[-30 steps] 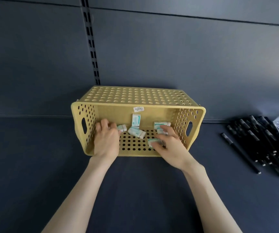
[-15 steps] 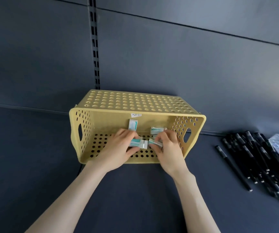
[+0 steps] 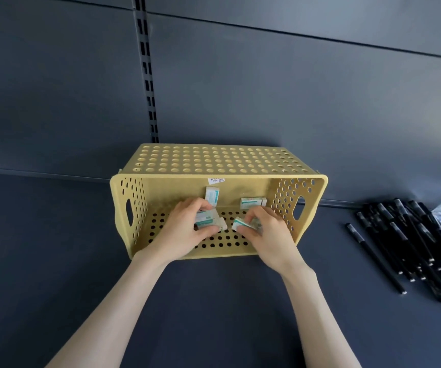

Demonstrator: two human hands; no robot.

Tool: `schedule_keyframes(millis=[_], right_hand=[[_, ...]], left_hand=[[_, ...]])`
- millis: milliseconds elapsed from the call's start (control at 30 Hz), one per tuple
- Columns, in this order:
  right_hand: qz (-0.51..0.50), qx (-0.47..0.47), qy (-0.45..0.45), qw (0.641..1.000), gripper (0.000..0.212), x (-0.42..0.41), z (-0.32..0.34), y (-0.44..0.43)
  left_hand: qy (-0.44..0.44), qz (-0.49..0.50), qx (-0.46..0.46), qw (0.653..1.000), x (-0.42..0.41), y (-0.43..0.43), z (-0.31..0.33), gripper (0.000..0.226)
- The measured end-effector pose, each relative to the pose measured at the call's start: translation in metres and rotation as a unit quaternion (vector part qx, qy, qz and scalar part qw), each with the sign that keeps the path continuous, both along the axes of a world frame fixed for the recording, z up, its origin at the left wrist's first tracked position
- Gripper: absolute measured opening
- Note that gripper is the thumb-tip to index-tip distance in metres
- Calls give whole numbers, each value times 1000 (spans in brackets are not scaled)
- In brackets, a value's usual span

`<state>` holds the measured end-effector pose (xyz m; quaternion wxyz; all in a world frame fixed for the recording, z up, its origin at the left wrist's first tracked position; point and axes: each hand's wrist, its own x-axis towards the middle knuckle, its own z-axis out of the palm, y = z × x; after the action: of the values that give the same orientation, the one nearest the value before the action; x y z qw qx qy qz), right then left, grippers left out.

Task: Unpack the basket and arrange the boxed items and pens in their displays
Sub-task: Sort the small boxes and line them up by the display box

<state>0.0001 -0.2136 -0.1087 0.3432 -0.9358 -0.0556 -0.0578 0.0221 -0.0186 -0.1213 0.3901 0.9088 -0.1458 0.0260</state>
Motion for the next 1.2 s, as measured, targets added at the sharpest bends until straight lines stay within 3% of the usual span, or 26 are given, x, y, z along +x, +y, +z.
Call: schedule_keyframes(millis=[100,267,400,567,667,867,967,1200], right_hand=[[-10,15,21,1000,19,0,3,-6],[-21,15,14,1000,20,0,2,-5],[-22,16,14,1000,17,3,1,-1],[-40,50,18,998,21,6,-2,1],[-44,79,35,995,35,7,-4,3],[-34,51,8,998,19,5,-3,9],[-29,10,-20,999,20,2,-2,7],[-42,-87,-38,995,31,8,-3,1]], left_hand=[[8,9,-37,999,1,4,5,49],[-29,-1,-79,996,-3,0,6,44],[-12,15,-73,997,-2,1,6,47],[-33,26,-60,997,-4,2,8,22],[-42,15,-62,997,-6,5,5,15],[-16,11,-70,997,-7,11,9,19],[6,18,-62,998,-8,9,9,30],[37,-12,-16,999,-9,8,11,23]])
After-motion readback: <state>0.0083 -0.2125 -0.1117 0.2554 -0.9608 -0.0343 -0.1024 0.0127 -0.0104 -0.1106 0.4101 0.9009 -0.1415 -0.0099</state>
